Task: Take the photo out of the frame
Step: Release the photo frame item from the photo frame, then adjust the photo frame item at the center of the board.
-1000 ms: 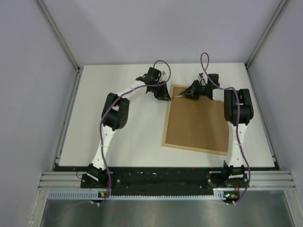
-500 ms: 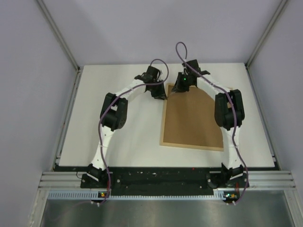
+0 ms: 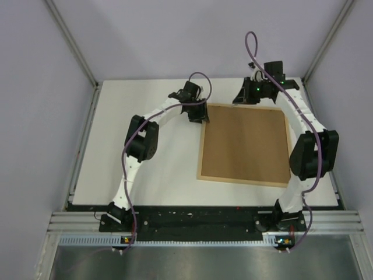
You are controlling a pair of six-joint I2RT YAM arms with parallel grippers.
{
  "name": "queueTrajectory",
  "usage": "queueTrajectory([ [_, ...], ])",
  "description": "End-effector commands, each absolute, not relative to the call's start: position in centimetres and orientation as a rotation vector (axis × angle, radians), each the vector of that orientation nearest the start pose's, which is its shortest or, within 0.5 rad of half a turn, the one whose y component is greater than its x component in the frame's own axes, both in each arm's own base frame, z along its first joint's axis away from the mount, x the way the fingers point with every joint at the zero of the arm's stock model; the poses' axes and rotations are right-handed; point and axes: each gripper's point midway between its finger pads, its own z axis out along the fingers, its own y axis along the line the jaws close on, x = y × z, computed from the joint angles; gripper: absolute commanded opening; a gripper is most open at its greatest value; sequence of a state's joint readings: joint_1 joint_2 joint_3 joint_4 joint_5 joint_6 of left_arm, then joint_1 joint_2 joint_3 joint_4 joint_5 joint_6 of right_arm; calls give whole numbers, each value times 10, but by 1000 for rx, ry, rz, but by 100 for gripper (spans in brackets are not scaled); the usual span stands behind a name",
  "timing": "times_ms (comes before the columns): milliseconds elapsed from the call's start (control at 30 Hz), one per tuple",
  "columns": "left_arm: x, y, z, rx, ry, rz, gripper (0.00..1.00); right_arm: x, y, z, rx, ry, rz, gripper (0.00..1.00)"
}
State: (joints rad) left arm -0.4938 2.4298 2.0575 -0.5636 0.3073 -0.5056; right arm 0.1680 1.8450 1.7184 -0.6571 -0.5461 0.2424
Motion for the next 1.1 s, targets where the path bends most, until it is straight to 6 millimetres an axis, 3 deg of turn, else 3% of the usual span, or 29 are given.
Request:
queueTrajectory([
  [0,487,-340,69,168,2562,-687,49,405,149,153,-321,2490,708,0],
  [167,482,-352,59,288,2552,-535,49,392,135,98,-299,2572,623,0],
  [267,481,-356,55,345,2538,-455,49,387,136,79,-289,2611,643,0],
  [567,486,-342,44,359,2547,-289,52,382,138,71,-301,2622,665,0],
  [667,487,-346,63,342,2510,-331,52,381,137,65,-300,2636,665,0],
  [800,495,-351,116,339,2375,-363,52,378,138,52,-292,2669,679,0],
  [900,499,-351,142,376,2303,-297,52,377,139,49,-286,2678,691,0],
  [967,500,-349,143,390,2292,-261,52,378,140,50,-288,2674,694,0],
  [1067,498,-348,124,439,2311,-182,52,377,141,50,-289,2674,699,0],
])
